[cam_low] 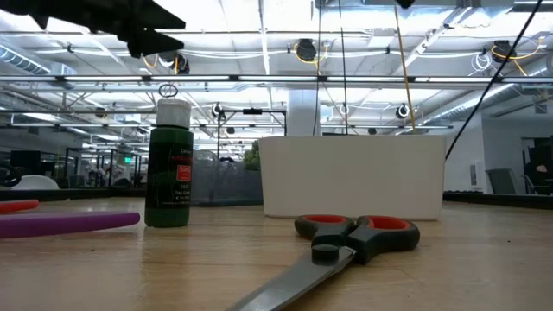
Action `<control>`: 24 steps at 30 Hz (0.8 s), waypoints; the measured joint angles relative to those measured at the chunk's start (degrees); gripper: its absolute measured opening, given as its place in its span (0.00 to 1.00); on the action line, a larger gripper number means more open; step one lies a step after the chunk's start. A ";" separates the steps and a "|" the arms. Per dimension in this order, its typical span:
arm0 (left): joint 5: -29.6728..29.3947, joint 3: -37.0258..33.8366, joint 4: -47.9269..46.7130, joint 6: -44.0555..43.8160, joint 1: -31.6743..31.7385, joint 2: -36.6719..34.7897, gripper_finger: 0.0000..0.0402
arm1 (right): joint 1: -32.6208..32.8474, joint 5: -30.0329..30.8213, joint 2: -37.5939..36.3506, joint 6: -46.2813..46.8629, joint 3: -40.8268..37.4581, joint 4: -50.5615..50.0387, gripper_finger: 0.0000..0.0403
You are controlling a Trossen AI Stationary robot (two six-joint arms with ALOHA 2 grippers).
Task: Pick & Place Paint Supplies
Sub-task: Put the blue paint bottle into the gray bin
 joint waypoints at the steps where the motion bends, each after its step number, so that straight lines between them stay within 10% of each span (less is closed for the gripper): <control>1: 0.34 -0.89 1.42 -1.07 -0.04 -0.74 0.90 | 2.24 -0.73 -1.23 0.03 -3.19 5.62 0.41; 10: 0.27 -3.75 2.53 -3.33 -0.14 -1.79 0.90 | 16.39 -3.27 -2.90 -0.84 -23.08 54.82 0.46; 24: 0.25 -3.75 3.04 -3.92 -0.14 -0.93 0.90 | 28.45 6.33 24.55 2.16 5.81 16.50 0.71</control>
